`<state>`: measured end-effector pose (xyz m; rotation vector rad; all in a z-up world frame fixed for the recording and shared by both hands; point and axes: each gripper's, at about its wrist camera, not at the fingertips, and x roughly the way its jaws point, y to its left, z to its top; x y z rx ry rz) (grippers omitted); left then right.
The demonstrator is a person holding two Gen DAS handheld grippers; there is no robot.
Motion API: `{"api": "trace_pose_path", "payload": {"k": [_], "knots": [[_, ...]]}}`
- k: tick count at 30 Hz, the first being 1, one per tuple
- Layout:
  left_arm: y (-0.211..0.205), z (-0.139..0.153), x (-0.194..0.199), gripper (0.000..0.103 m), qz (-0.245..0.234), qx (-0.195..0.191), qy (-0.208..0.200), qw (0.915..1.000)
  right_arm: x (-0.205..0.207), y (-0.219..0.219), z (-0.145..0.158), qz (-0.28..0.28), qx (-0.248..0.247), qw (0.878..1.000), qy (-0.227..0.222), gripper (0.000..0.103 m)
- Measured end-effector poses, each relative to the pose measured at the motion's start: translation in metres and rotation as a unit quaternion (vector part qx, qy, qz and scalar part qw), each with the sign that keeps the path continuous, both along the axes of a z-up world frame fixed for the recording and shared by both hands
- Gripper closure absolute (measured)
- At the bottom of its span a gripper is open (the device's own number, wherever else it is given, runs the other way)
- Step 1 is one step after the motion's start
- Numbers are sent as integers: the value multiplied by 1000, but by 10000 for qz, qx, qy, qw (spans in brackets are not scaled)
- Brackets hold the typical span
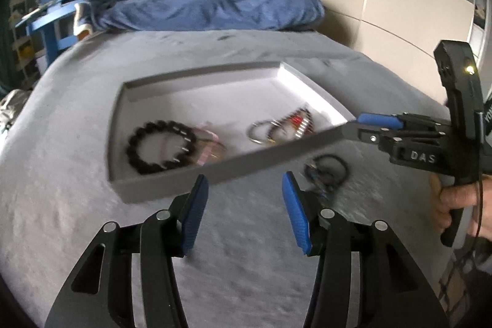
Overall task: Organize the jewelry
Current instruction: 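Grasp the blue crystal bracelet with the left tool while the right tool grasps the black hair tie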
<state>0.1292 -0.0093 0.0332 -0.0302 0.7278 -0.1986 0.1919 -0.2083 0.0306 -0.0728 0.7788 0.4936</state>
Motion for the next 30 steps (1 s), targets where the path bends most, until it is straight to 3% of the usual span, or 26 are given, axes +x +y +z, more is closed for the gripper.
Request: {"api": "trace_pose_path", "payload": {"k": [8,13,16,18,25,30], "knots": [[-36,-12,2,51,-419,-31,206,9989,-5,-27,-26,-297,5,9991,306,55],[-57,-19,13,51,-683,151,367,9969,-8,-33,-34,-400,69,9985,381,55],[-69,-29,25,66,-826,312,625,9941,-9,-31,-36,-393,2,9984,400,55],[-71,-33,29,89,-879,379,741,9926,-8,-30,-36,-390,-22,9983,431,54],[-62,-24,14,90,-934,426,473,9936,-6,-29,-36,-337,7,9984,462,49],[-34,-18,2,90,-733,411,379,9957,-5,-27,-36,-331,-22,9984,455,49]]}}
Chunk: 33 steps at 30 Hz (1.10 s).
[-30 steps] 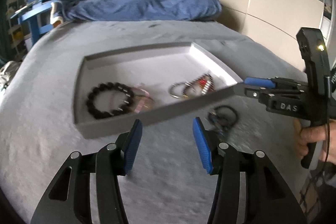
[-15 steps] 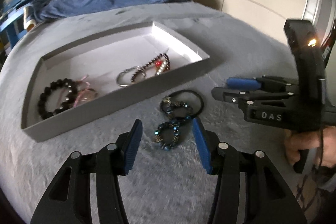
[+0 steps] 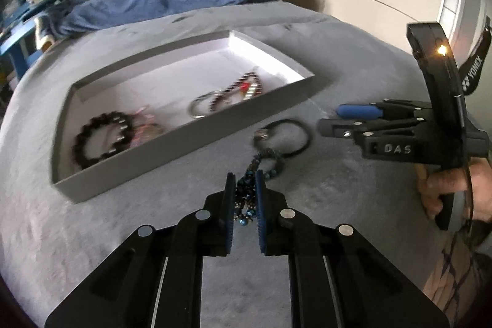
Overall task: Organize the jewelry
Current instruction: 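Grasp the blue crystal bracelet with the left tool while the right tool grasps the black hair tie, then carry the blue crystal bracelet and black hair tie over the tray with both tools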
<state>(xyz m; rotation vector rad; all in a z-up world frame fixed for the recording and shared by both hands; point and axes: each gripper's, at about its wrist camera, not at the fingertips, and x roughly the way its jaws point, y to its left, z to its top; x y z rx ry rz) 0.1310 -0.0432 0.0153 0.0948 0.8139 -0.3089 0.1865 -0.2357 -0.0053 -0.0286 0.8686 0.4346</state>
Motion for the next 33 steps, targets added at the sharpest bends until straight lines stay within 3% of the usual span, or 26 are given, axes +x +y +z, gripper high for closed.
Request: {"api": "trace_pose_path", "payload": {"k": [2,8,13,17,20,28,33], "knots": [[12,0,-3,96,117,10,21,9999,-1,2,0,18,-52,10000,-26,49],[35,-12,-2,96,309,-106,215,9992,-4,14,4,215,-136,9996,-127,49],[34,-17,-1,84,194,-211,317,9991,1,31,8,348,-96,9992,-142,49],[36,-19,0,82,186,-284,387,9987,9,47,2,449,-215,9988,-26,50],[35,-20,3,80,170,-279,423,9986,5,56,-5,550,-448,9974,-103,57],[23,-24,17,75,162,9,486,9987,-2,58,-7,710,-395,9967,-85,83],[21,-23,14,85,128,109,448,9989,-7,55,-5,705,-190,9973,12,98]]}}
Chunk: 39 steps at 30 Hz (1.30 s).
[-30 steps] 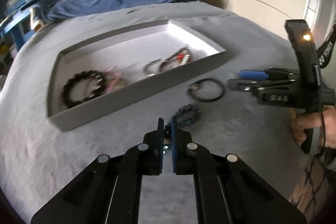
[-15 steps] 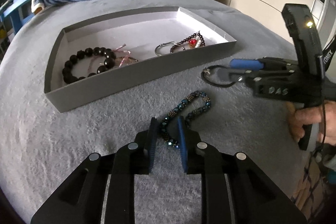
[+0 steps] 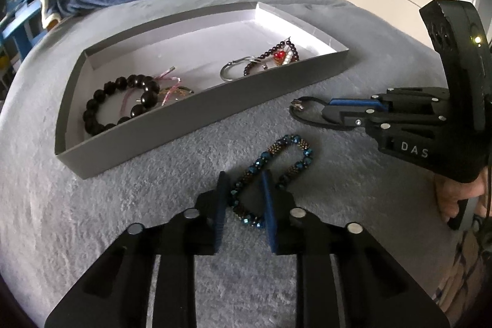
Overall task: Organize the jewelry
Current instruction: 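Carry the blue crystal bracelet and black hair tie over the tray with both tools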
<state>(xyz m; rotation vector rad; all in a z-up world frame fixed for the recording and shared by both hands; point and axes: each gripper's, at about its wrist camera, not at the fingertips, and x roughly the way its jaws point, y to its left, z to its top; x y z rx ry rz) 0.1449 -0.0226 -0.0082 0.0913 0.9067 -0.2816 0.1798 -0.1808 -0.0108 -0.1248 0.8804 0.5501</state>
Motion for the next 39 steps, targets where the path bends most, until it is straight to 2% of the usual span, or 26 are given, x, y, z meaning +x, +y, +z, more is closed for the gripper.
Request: {"api": "trace_pose_path", "payload": {"k": [5,13,19,28,39], "knots": [[3,2,-4,95,37,-114,-12,9999,-10,0,2,92,88,9999,33,99],[2,16,-20,96,-29,-281,-262,9993,-31,0,9,282,167,9994,-79,100],[8,39,-23,96,4,-534,-504,9973,-36,-5,20,287,240,9991,-219,100],[16,75,-17,96,20,-674,-864,9940,-26,-18,48,170,400,9980,-450,100],[32,100,3,96,132,-635,-1117,9916,-7,-15,77,150,422,9965,-707,100]]}}
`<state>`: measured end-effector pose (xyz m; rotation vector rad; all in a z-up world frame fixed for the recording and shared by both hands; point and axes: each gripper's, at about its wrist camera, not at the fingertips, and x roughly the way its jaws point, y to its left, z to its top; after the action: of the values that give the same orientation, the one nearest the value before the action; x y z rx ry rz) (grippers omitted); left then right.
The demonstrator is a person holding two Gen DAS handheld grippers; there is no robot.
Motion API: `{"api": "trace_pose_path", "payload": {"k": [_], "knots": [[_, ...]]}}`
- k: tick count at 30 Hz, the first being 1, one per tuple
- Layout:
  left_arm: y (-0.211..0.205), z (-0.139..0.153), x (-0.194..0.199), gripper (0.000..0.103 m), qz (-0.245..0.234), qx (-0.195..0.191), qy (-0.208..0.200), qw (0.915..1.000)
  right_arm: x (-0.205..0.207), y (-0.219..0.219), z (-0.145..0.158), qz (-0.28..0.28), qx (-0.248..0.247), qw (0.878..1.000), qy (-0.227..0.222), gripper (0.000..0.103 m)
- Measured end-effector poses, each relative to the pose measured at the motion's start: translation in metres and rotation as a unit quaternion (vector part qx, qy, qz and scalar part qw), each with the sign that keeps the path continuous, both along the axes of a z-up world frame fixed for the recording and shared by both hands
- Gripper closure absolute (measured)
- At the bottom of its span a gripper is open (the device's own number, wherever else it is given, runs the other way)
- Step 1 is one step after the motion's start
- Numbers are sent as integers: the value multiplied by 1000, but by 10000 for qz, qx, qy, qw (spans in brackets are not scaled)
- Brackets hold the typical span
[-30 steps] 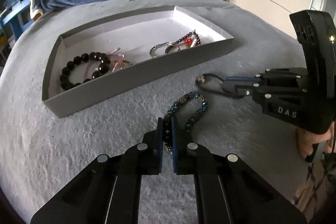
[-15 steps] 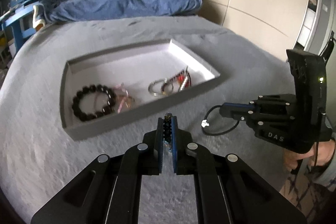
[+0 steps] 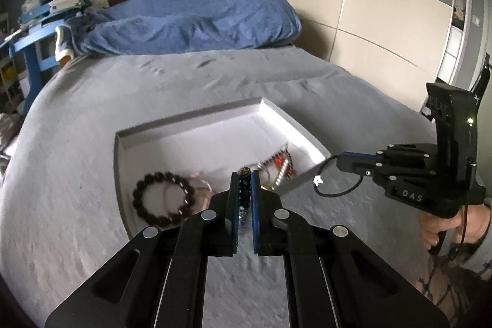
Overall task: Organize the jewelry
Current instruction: 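Carry the blue crystal bracelet and black hair tie over the tray with both tools, then open both tools to release the blue bracelet and hair tie into the tray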
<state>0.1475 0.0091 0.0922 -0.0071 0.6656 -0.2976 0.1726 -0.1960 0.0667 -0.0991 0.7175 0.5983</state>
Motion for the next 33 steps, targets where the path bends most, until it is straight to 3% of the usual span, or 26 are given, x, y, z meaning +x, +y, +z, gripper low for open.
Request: {"api": "trace_pose_path", "payload": {"k": [16,23,33], "knots": [[8,-1,36,96,136,-113,92,9998,39,32,-2,-38,-70,9999,115,100],[0,-14,48,96,89,-138,221,9996,50,50,-17,58,-203,9994,268,100],[12,-45,58,95,346,133,555,9978,56,53,-40,24,-525,9975,468,100]]}}
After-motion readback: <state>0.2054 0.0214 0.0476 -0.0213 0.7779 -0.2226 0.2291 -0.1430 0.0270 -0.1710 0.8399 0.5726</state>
